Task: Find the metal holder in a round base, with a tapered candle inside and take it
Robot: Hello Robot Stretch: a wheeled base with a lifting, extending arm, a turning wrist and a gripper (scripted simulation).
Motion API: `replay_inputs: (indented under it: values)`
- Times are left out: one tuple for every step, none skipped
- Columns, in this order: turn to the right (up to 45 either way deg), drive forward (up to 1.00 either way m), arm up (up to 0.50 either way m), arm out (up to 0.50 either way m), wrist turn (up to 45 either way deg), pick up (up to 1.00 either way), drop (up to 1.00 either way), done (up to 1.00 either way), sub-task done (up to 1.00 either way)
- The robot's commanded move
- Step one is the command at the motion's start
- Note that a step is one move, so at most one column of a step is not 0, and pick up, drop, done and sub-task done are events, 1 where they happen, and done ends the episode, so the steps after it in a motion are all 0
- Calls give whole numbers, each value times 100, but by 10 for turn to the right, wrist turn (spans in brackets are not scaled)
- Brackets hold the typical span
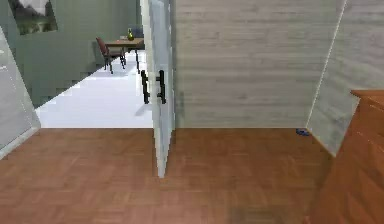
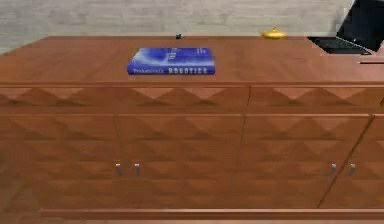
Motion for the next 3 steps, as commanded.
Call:
replay_inputs:
  values:
    - [-450, 0, 0, 0, 0, 0, 0, 0, 0]
    - [-450, 0, 0, 0, 0, 0, 0, 0, 0]
    - [-450, 0, 0, 0, 0, 0, 0, 0, 0]
